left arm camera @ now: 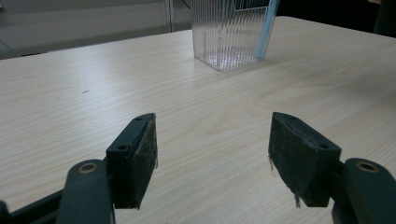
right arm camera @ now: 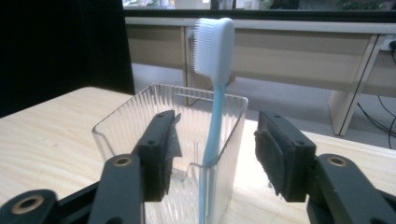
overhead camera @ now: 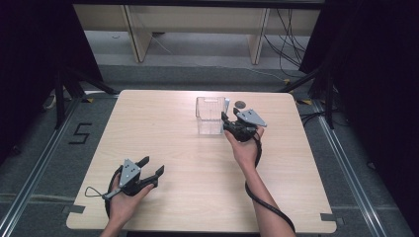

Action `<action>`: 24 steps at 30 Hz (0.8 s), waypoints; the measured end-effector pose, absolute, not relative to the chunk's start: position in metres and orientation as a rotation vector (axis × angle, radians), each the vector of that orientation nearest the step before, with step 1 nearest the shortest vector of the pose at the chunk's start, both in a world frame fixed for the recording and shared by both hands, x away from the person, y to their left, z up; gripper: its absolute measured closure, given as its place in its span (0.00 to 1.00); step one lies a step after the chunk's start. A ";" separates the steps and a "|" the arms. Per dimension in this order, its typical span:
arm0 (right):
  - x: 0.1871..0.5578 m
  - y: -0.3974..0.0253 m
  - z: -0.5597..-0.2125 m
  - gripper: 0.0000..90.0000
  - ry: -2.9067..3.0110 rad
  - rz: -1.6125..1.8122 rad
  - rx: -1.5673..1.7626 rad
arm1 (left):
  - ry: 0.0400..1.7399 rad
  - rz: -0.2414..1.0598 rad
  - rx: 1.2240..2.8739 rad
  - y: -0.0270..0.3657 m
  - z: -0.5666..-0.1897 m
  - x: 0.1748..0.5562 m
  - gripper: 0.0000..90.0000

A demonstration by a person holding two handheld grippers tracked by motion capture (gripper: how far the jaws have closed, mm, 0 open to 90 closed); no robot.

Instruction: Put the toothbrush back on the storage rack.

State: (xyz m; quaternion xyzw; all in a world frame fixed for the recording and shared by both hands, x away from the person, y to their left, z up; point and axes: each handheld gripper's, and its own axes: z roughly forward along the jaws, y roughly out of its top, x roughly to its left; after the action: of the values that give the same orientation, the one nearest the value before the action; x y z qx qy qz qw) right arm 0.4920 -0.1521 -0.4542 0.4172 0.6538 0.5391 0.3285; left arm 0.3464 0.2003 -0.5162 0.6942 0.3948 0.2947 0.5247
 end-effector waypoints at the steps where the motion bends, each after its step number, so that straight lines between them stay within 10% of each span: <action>1: 0.490 -0.152 -0.453 0.52 1.718 1.416 1.107 | 0.945 0.705 1.661 0.200 -0.516 0.346 0.36; 24: 0.431 -0.187 -0.461 0.42 1.902 1.304 1.002 | 0.968 0.718 1.639 0.206 -0.519 0.344 0.36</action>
State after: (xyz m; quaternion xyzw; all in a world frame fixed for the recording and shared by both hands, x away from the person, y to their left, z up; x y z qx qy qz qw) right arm 0.4311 -0.1873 -0.4609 0.3790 0.7196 0.4933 0.3085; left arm 0.3443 0.2063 -0.5187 0.6852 0.4046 0.3003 0.5258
